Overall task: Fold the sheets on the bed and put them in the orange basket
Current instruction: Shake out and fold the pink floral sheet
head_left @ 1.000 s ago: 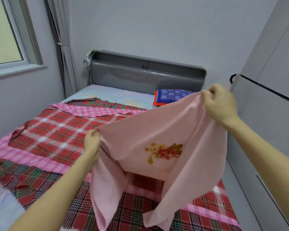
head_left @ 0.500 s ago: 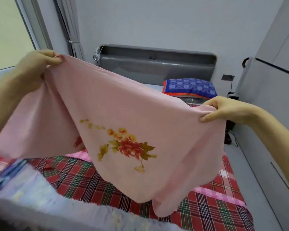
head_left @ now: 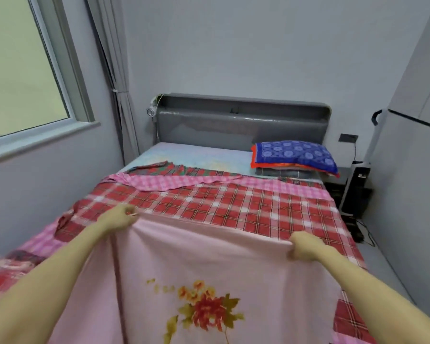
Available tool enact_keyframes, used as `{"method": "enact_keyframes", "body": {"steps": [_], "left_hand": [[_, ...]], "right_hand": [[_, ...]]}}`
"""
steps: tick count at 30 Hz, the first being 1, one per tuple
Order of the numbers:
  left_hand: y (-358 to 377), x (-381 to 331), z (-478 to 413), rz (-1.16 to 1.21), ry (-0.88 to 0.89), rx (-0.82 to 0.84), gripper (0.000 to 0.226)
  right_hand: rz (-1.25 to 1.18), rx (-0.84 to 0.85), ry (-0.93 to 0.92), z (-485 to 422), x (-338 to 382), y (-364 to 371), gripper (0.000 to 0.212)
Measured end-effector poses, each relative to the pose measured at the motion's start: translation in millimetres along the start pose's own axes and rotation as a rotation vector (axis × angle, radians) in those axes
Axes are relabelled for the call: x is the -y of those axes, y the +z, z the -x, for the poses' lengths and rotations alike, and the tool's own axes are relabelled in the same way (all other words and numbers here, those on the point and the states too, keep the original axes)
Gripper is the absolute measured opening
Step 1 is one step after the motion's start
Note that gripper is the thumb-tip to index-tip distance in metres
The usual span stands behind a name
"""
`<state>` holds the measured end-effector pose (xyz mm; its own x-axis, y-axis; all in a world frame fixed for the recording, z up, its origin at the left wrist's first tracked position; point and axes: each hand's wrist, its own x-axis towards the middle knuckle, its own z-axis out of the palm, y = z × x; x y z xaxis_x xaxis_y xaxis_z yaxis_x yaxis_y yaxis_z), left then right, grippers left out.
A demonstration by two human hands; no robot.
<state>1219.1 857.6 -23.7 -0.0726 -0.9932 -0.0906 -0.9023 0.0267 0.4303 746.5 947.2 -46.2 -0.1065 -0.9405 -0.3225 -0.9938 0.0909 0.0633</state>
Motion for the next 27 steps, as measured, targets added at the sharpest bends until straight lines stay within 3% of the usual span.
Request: {"method": "enact_keyframes", "body": {"steps": [2, 4, 9, 11, 13, 16, 19, 24, 27], "left_hand": [[-29, -1, -48, -0.046, 0.045, -0.06, 0.013], [-95, -26, -101, -0.073, 0.079, -0.273, 0.022], [-320, -125, -196, 0.379, 0.307, -0.856, 0.034], [-388, -153, -208, 0.465, 0.407, -1.002, 0.036], [-436, -161, -205, 0.441, 0.51, -1.079, 0.04], [-465, -143, -188, 0.41, 0.654, -1.057, 0.059], [-443, -117, -185, 0.247, 0.691, -1.046, 0.052], [-334, -74, -148, 0.068, 0.765, -0.775, 0.029], [-252, -38, -117, -0.084, 0.793, -0.594, 0.034]], "right_hand": [[-0.02, -0.187, 0.114, -41, 21, -32, 0.02], [-0.057, -0.502, 0.2, -78, 32, -115, 0.019], [-0.258, -1.287, 0.304, -61, 35, -372, 0.024], [-0.25, -1.52, 0.347, -32, 34, -434, 0.028], [-0.202, -1.634, 0.366, -10, 31, -463, 0.029], [-0.089, -1.689, 0.353, 4, 27, -467, 0.019], [0.061, -1.662, 0.245, 0, 25, -435, 0.017], [0.076, -1.314, 0.098, -8, 12, -305, 0.032], [0.093, -1.026, -0.003, -1, 15, -203, 0.036]]}}
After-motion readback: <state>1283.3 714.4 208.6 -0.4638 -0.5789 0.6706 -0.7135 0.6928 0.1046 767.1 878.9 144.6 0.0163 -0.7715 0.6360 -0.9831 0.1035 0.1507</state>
